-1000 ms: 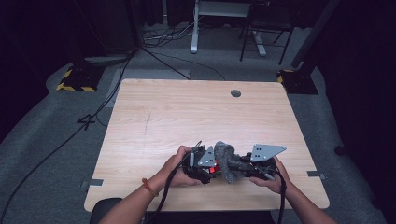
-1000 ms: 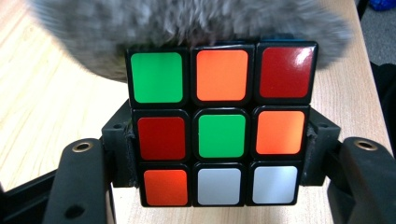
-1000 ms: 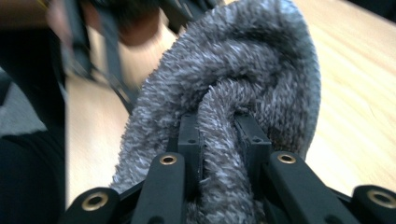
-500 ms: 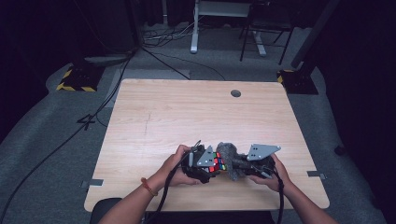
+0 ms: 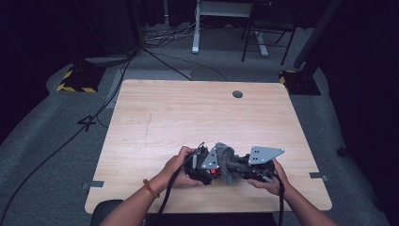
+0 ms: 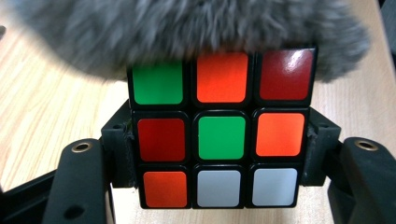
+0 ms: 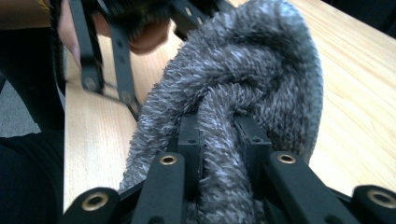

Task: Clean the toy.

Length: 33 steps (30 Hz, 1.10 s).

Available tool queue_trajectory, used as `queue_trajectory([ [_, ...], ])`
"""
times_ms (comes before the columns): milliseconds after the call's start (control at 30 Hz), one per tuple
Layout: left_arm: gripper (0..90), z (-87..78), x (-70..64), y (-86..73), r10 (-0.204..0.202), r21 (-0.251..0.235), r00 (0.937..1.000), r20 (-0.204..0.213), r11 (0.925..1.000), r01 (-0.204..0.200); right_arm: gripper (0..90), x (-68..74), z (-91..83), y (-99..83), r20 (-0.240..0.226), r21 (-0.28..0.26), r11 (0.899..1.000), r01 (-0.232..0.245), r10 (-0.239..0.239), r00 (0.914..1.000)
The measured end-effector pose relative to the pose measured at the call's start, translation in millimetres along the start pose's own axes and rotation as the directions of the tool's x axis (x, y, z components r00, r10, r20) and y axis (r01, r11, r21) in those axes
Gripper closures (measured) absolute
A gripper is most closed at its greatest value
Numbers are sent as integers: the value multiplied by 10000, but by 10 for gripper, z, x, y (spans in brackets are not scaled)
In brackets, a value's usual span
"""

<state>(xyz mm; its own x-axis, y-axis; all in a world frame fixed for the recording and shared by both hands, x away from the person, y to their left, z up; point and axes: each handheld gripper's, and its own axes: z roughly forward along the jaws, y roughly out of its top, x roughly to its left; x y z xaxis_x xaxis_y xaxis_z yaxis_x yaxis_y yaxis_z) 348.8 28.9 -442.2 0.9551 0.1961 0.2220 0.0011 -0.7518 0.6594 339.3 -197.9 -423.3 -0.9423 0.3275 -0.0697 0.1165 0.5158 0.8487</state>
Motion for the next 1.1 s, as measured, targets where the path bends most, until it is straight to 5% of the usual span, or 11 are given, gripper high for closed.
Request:
queue_trajectory([
  [300, 335, -131, 24, 4, -108, -753, 9999, 108, 9971, 116, 757, -153, -2, -133, 815, 590, 9978, -304, 255, 9963],
  [433, 336, -220, 53, 3, -310, -1331, 9992, 252, 9905, 341, 756, -220, 19, -228, 792, 989, 9935, -561, 483, 9957],
  [567, 335, -219, 50, -2, -408, -1641, 9982, 430, 9853, 474, 756, -240, 20, -251, 288, 729, 9933, -900, 881, 9957],
  [633, 333, -184, 42, -7, -375, -1589, 9983, 454, 9863, 443, 757, -222, 8, -231, -183, 341, 9943, -1010, 1016, 9947],
  [933, 326, -32, -20, -6, -84, -605, 9990, 437, 9981, 110, 760, -146, -61, -145, -489, -196, 9973, -710, 700, 9963],
  [1100, 327, -6, -24, -6, -31, -459, 9990, 453, 9989, 51, 758, -70, -49, -93, -429, -281, 9987, -418, 405, 9983],
])
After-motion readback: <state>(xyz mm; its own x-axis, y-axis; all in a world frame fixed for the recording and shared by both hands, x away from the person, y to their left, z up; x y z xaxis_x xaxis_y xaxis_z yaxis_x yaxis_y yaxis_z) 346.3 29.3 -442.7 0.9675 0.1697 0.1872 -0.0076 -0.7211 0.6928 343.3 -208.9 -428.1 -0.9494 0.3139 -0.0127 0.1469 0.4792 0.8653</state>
